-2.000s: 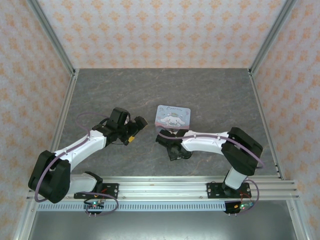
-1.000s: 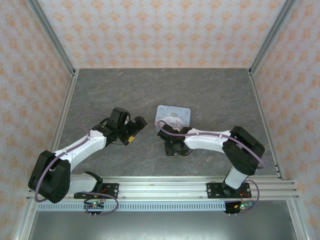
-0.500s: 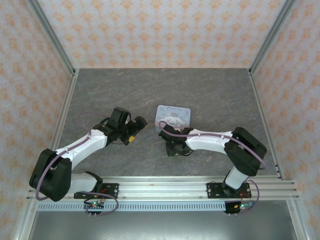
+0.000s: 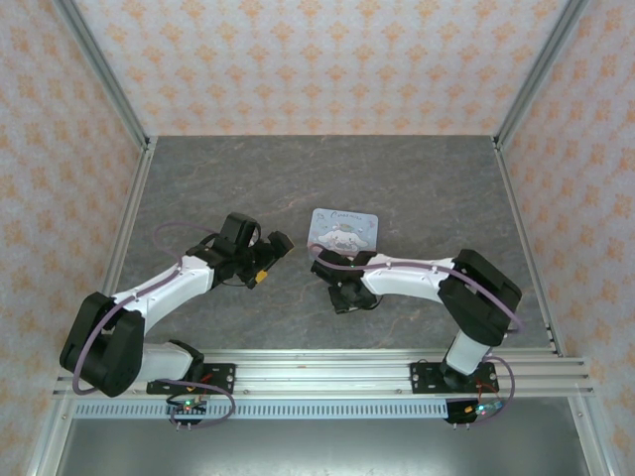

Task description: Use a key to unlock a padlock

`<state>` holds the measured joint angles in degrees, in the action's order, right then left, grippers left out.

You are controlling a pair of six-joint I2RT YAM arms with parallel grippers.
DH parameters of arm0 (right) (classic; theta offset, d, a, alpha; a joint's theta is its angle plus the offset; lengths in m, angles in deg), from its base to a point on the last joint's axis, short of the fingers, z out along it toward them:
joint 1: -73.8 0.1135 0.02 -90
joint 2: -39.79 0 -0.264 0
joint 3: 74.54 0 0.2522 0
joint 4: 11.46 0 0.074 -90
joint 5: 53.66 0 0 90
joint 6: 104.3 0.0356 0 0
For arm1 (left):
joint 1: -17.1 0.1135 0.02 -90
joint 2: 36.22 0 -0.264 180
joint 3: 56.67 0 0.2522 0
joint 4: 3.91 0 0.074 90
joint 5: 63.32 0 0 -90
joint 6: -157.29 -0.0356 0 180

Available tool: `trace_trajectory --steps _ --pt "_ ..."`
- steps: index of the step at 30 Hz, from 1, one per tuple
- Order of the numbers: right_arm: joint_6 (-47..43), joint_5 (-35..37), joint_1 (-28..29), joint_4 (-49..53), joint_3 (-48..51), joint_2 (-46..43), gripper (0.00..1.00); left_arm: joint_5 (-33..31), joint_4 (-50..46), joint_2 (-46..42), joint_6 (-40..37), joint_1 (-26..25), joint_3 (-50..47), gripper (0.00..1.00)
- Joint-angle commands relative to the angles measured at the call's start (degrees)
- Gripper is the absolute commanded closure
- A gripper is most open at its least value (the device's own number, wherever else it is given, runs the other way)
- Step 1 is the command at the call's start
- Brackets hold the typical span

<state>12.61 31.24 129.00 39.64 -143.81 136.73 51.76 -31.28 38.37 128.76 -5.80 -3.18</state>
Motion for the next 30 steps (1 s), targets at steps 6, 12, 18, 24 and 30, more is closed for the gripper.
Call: trace_trajectory --steps 6,12,18,24,30 --pt "-0.56 3.70 0.11 -0.48 -0.04 4.50 0.63 -0.85 -0.03 0.59 -0.72 -0.33 1.47 0.00" --pt "-0.91 2.49 -0.71 -2.01 1.34 5.36 0.70 -0.92 0.05 0.47 -0.65 -0.27 1.44 0.00" --pt "-0.55 1.34 -0.88 -2.79 3.88 4.32 0.81 -0.91 0.24 0.89 -0.57 -0.32 1.31 0.00" --pt "-0.25 -0.39 -0.88 -3.85 6.64 2.59 0.88 -0.71 0.00 0.62 -0.67 -0.34 1.32 0.00" --pt "1.22 -1.71 -0.88 -5.74 9.93 -0.76 1.00 -0.60 -0.11 -0.13 -0.74 -0.37 0.65 0.00"
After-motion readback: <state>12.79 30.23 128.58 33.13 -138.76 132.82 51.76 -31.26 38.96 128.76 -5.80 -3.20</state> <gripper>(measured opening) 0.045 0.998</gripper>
